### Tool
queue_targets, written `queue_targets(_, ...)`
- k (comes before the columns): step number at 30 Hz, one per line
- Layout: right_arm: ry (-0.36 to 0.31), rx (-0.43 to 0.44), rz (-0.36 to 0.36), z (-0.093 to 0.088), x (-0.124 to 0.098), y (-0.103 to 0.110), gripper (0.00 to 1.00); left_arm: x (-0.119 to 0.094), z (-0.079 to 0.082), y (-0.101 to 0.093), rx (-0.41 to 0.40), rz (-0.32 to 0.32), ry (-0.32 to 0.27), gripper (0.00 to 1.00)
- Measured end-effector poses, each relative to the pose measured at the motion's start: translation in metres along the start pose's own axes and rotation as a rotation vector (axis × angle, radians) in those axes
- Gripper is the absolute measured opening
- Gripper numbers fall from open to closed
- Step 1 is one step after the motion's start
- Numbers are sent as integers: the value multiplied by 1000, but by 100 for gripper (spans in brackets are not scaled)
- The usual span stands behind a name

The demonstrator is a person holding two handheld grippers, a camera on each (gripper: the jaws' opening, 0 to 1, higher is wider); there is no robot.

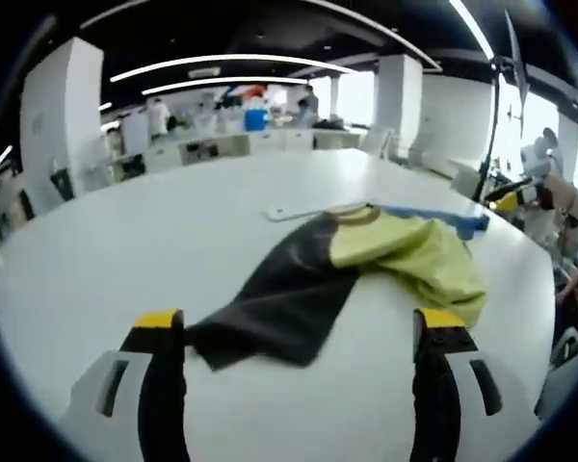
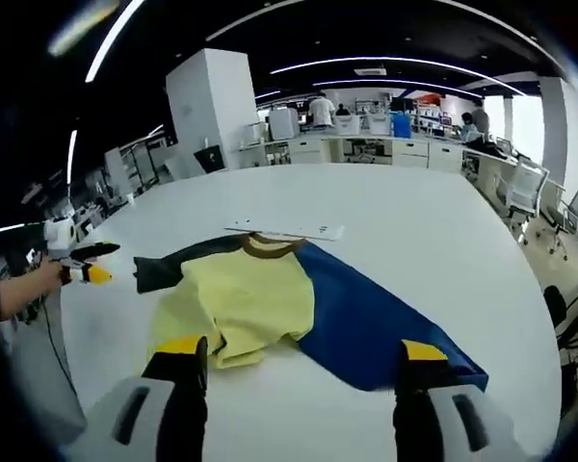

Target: Fold the garment on the visible template until the final outline fits inside the template.

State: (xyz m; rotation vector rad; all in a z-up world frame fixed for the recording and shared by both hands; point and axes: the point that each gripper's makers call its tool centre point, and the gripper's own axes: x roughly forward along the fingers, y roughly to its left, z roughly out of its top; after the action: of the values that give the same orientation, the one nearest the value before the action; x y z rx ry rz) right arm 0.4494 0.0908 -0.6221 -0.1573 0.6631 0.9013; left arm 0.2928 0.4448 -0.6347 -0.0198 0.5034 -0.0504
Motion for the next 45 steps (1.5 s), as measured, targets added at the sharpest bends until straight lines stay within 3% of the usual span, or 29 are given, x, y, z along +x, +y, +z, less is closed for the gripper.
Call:
queue_targets(5, 10, -19, 60, -3, 2, 22, 82, -10, 3, -15, 22, -18, -35, 99)
queue_targets(14, 38, -80, 143, -13, 10, 64, 82, -21, -3, -39, 77, -45, -23, 99)
queue_targets(21, 69, -160, 205, -23, 21, 96, 80, -25, -5, -55, 55, -71, -31, 99)
queue_targets(26, 67, -163, 250, -25, 25, 113, 77, -30, -6, -66, 59, -91, -28, 99)
queue_targets(31, 57, -219, 288, -30, 33, 130, 73, -33, -8, -74, 51, -99, -33, 99)
queue_targets(42, 76, -304, 330, -47, 53, 161, 65, -43, -16, -81, 67, -91, -16, 96)
queue_targets(44, 74, -354, 314, -50, 59, 162, 60, -44, -18, -83, 65, -91, -11, 96)
queue_targets(45, 76, -425, 290, -52, 63, 159, 58, -45, -18, -83, 62, -93, -14, 96)
